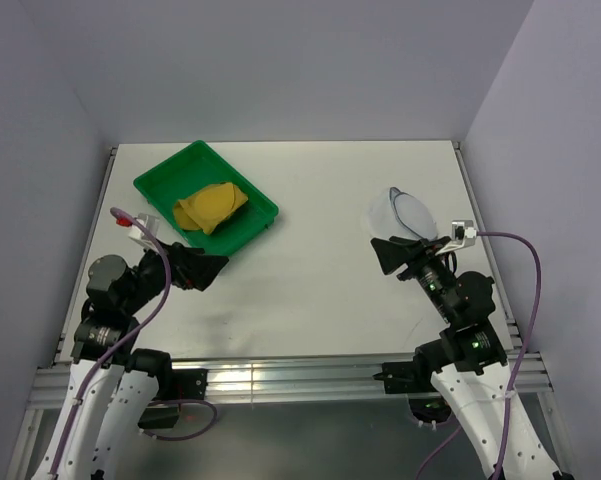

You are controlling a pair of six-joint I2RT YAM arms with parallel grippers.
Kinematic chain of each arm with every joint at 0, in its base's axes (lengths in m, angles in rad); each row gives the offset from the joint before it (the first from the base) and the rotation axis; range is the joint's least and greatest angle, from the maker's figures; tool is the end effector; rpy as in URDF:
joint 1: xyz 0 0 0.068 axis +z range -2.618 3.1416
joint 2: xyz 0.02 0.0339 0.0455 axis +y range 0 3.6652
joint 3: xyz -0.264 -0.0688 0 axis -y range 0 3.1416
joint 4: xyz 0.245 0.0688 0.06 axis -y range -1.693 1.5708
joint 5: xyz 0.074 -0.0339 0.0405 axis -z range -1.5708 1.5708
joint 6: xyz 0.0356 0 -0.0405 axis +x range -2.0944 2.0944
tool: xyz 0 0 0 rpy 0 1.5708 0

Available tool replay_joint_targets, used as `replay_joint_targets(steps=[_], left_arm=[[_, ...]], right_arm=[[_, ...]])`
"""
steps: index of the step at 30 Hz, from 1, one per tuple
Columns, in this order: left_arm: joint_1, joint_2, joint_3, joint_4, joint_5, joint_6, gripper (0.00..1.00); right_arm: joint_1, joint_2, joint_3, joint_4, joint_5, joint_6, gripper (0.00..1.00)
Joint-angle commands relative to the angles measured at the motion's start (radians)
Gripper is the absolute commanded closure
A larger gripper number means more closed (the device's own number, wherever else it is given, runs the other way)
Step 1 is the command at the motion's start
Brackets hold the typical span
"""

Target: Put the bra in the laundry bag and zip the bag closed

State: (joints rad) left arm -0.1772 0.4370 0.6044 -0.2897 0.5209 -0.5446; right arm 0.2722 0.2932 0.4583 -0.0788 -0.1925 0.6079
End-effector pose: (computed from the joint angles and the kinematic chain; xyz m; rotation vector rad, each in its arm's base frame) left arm 0.1115 -0.0380 0.3124 0.0848 1.7724 -0.9701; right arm 0.1018 0.0355 0.2986 0.0973 1.5425 0.8482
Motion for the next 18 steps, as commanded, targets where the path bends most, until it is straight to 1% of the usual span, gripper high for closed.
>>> replay_joint_targets(steps=[1,6,9,11,12,13,14,15,16,18], left_arm=[[0.005,0.038,0.054,0.031,-0.031,-0.009,0.01],[0.005,0.088,0.097,0.023,-0.097,-0.021,0.01],[0.005,0.111,0.101,0.058,-0.128,-0.049,0.05],[0.005,0.137,0.107,0.066,-0.150,-0.060,0.10],[0.005,0.164,0.110,0.066,-0.182,-0.061,0.14],[0.005,0.180,0.115,0.064,-0.197,-0.058,0.21],[0.005,0.201,0.127,0.060,-0.212,-0.054,0.26],[0.007,0.222,0.136,0.055,-0.228,-0.049,0.35],[0.005,0.274,0.149,0.035,-0.242,-0.037,0.48],[0.005,0.328,0.195,0.008,-0.248,-0.017,0.53]], right_arm=[[-0.004,-0.014,0.019,0.005,-0.004,-0.013,0.27],[-0.002,-0.014,0.013,-0.001,-0.010,-0.014,0.29],[-0.004,-0.017,0.005,-0.003,-0.008,-0.014,0.33],[-0.004,-0.016,-0.004,0.001,-0.013,-0.011,0.36],[-0.002,-0.012,-0.007,0.001,-0.022,-0.008,0.39],[-0.002,-0.012,-0.010,0.001,-0.025,-0.008,0.43],[-0.002,-0.011,-0.012,-0.001,-0.030,-0.008,0.48],[-0.002,-0.009,-0.015,0.001,-0.035,-0.008,0.54],[-0.004,-0.009,-0.020,0.004,-0.038,-0.004,0.55],[-0.002,-0.009,-0.030,0.011,-0.044,-0.002,0.59]])
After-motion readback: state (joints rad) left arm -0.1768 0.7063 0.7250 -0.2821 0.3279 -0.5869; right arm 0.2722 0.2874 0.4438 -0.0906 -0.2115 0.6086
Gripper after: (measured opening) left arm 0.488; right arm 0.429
